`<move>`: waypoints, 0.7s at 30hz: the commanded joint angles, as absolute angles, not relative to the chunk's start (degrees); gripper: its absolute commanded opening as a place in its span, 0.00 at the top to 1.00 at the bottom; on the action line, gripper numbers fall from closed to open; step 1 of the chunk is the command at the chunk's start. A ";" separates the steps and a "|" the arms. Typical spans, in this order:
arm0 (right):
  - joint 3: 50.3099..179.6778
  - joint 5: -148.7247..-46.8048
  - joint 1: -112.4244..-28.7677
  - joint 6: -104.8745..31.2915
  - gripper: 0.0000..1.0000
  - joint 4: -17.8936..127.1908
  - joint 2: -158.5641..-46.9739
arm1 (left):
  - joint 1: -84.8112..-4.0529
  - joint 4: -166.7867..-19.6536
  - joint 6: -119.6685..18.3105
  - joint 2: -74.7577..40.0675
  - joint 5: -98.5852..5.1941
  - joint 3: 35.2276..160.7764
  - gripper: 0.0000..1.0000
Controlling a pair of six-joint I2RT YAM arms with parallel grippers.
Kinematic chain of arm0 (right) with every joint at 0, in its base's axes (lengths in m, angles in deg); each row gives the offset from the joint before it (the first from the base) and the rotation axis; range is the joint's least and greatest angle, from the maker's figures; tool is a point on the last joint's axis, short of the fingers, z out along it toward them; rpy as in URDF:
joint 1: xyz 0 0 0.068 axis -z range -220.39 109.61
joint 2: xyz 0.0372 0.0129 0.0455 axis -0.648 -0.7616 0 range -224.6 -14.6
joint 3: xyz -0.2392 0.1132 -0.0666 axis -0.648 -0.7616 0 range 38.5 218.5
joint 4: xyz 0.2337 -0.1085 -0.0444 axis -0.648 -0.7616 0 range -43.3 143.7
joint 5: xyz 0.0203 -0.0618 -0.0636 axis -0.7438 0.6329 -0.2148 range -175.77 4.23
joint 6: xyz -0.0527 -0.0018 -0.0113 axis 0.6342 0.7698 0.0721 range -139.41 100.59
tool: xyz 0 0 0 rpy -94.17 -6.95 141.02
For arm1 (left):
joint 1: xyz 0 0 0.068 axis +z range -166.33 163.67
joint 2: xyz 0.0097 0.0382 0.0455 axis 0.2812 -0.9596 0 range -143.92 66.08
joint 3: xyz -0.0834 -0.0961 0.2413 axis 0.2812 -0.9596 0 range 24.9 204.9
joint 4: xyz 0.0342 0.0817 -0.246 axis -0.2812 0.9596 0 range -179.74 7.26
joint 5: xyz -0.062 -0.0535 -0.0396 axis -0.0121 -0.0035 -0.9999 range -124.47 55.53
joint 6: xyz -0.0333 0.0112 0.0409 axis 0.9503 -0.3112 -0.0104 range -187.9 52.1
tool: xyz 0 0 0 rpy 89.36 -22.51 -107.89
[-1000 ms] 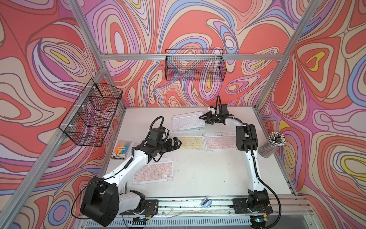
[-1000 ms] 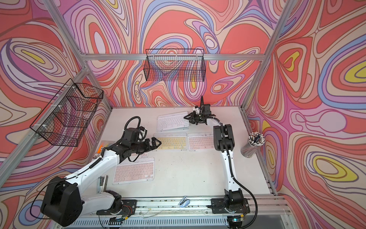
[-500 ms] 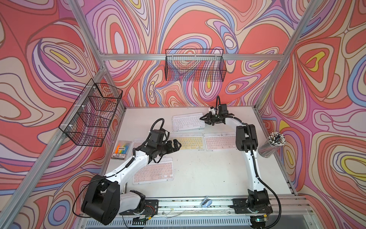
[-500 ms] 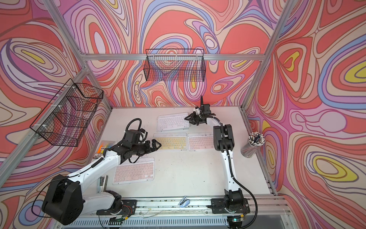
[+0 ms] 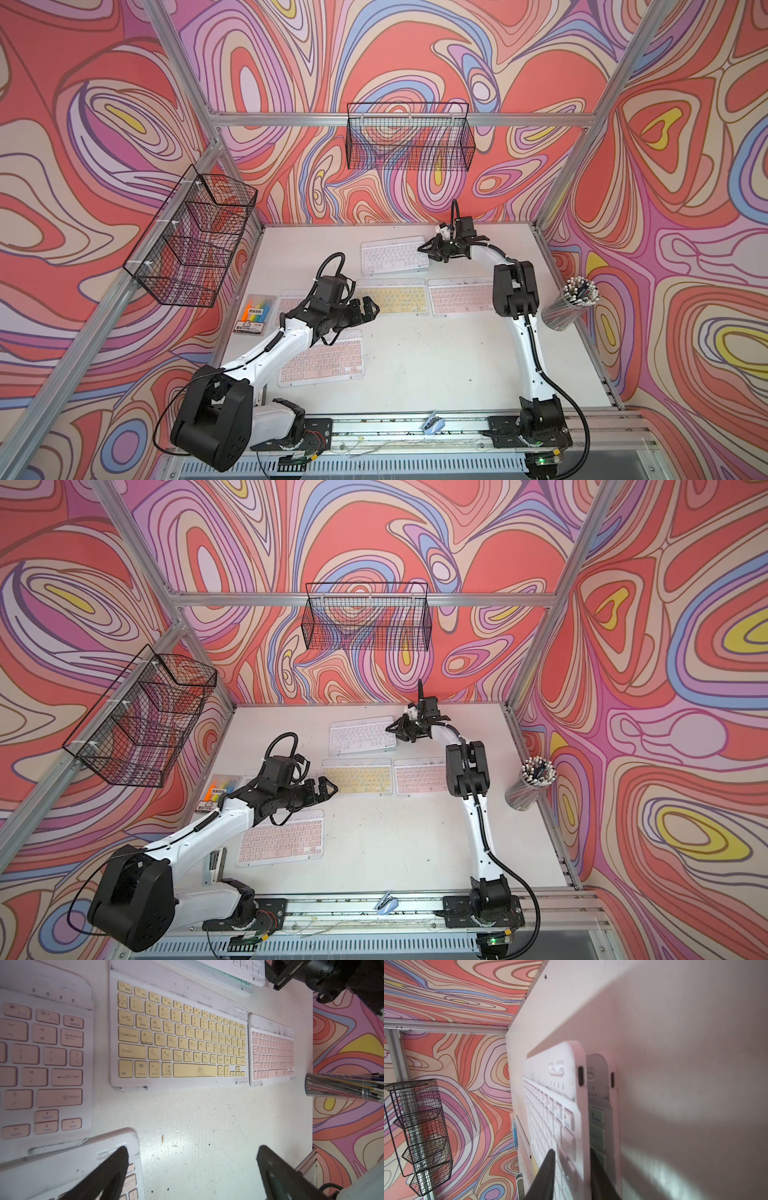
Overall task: Stack the numeric keypads
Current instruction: Place the numeric keypad at the numeric keypad.
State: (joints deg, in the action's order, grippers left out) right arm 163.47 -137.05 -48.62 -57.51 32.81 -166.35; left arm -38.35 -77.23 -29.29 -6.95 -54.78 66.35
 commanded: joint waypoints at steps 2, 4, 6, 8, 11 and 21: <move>165.59 -135.74 -48.84 -55.89 0.66 31.65 -167.19 | -38.00 -77.46 -29.18 -5.60 -53.54 65.29 0.01; 165.75 -135.21 -48.87 -55.71 0.64 31.40 -166.76 | -38.00 -77.22 -29.31 -5.14 -52.98 65.24 0.00; 166.41 -134.90 -48.83 -55.50 0.62 30.91 -166.39 | -37.95 -76.66 -29.50 -4.78 -52.21 65.46 0.00; 166.90 -134.65 -48.87 -55.40 0.60 30.29 -166.09 | -38.04 -76.08 -29.85 -4.25 -51.61 65.58 0.00; 166.91 -133.65 -48.83 -54.58 0.60 29.08 -165.17 | -37.96 -75.14 -30.28 -3.30 -49.96 65.93 0.00; 164.55 -131.07 -48.87 -52.40 0.60 27.39 -162.46 | -38.00 -70.38 -29.16 -0.65 -42.25 65.57 0.00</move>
